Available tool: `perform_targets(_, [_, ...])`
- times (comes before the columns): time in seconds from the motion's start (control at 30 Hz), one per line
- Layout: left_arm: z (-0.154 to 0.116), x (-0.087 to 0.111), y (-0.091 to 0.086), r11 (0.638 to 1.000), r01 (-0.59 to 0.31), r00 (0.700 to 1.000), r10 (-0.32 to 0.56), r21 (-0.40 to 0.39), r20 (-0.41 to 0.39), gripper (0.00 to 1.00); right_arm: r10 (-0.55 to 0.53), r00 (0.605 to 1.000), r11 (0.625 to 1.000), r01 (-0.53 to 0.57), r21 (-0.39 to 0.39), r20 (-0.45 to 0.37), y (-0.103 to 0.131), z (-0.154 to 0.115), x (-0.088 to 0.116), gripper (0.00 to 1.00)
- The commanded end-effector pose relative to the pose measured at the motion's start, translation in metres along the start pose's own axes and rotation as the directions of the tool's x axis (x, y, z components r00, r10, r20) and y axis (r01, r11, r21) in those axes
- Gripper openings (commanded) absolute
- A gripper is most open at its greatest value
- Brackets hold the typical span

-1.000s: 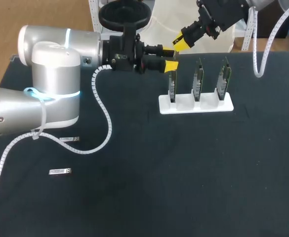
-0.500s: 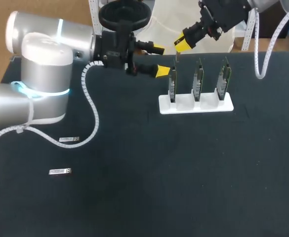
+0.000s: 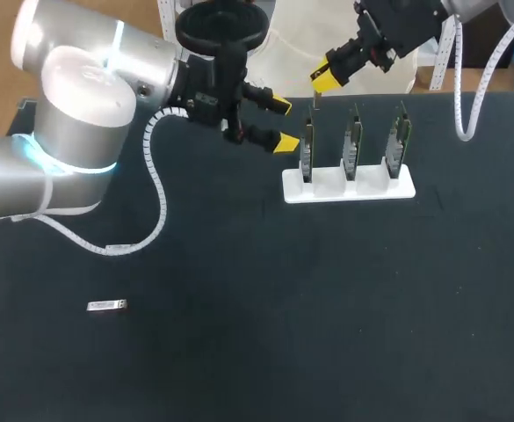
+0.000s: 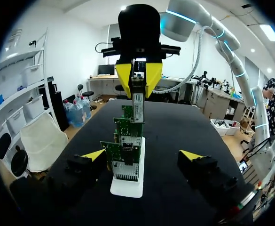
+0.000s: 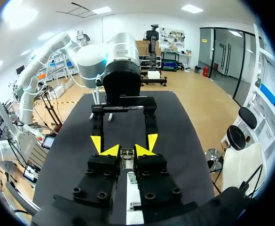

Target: Pick up the optical module with the left hand, and insert it into the network port with the right hand.

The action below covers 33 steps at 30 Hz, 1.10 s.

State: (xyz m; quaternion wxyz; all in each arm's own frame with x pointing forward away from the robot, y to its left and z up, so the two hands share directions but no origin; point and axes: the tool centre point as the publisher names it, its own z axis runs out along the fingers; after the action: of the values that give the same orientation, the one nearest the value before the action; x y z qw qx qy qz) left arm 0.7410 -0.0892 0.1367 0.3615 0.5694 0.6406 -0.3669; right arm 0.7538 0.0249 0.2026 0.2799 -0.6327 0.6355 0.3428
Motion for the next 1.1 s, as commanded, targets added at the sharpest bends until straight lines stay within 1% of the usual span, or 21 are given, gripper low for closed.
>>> perform_targets(0.03, [0.003,0.005,0.005,1.0,0.018,0.999,-0.018,-0.004,-0.044,1.0,-0.003,1.0,1.0,0.003,0.016,0.0,0.005,-0.001,0.001,0.0])
perform_targets(0.3, [0.003,0.012,0.004,0.999,0.031,0.997,-0.032,-0.01,-0.066,1.0,-0.006,1.0,1.0,0.006,0.017,-0.002,0.005,-0.001,0.001,0.0])
perform_targets(0.5, [0.006,0.02,0.0,0.999,0.032,0.994,-0.032,0.0,-0.101,1.0,-0.01,1.0,1.0,0.01,0.017,-0.004,0.005,0.0,0.0,0.0])
perform_targets(0.87, [0.007,0.022,0.003,1.0,0.017,0.991,-0.018,-0.003,-0.131,1.0,-0.017,1.0,1.0,0.017,0.016,-0.002,0.006,-0.001,0.0,0.0])
perform_targets(1.1, [0.009,0.022,0.006,1.0,0.013,0.991,-0.013,0.003,-0.135,1.0,-0.02,1.0,1.0,0.02,0.012,-0.001,0.007,-0.001,0.001,0.0])
